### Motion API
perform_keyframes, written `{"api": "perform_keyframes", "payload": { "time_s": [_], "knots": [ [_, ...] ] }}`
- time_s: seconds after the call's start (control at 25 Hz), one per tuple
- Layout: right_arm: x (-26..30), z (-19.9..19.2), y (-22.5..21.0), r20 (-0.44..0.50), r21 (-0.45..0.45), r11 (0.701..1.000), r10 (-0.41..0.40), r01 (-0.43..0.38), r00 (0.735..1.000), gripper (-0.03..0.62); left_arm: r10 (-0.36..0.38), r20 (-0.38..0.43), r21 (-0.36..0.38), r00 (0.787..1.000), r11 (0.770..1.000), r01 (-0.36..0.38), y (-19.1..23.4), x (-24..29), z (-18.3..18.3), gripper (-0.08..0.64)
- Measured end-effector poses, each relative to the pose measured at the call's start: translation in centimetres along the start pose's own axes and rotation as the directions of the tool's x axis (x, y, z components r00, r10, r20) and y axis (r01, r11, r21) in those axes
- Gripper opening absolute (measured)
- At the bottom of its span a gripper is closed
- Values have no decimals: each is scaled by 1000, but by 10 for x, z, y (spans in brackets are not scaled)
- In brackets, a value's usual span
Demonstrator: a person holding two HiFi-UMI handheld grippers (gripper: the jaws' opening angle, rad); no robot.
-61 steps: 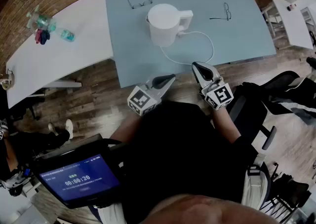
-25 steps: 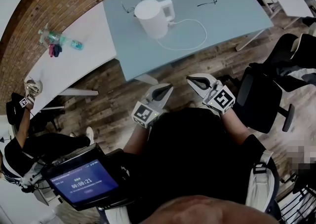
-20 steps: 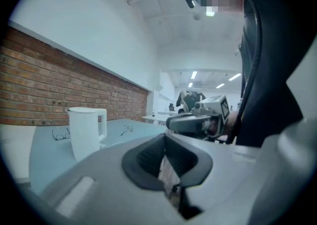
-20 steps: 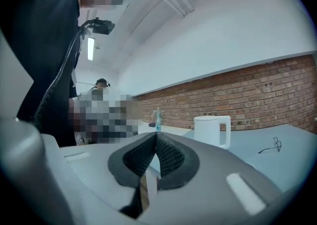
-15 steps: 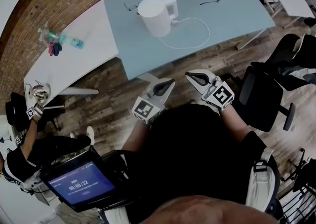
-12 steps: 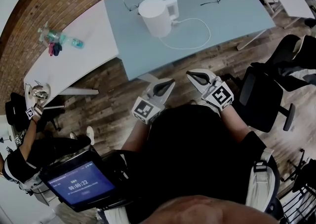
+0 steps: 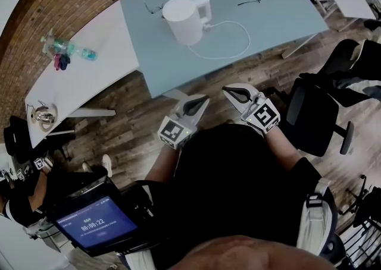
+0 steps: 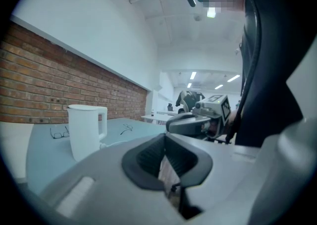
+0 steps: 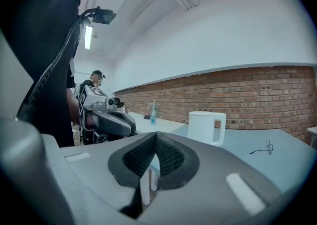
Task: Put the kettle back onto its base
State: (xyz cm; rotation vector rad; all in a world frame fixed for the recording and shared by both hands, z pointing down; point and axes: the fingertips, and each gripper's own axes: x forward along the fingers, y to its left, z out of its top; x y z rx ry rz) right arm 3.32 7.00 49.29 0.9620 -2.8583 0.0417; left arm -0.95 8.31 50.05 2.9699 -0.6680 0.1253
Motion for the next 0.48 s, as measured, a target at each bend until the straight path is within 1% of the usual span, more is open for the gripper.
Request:
{"api": "perform_keyframes", "payload": {
  "time_s": [0.16,0.32,0.48],
  "knots": [
    [-2,-4,-1,3,-5,1000,9,-9,1000,3,-12,-3,-3,1000,1000,12,-1,6,-4,2],
    [-6,-5,-3,4,11,1000,-1,1,1000,3,-32,0,-5,999,999,32,-7,14,-4,2],
    [-10,-7,-7,5,4,1000,-11,11,1000,3,-55,-4,-2,998,998,55,-10,22,-4,2]
  ]
}}
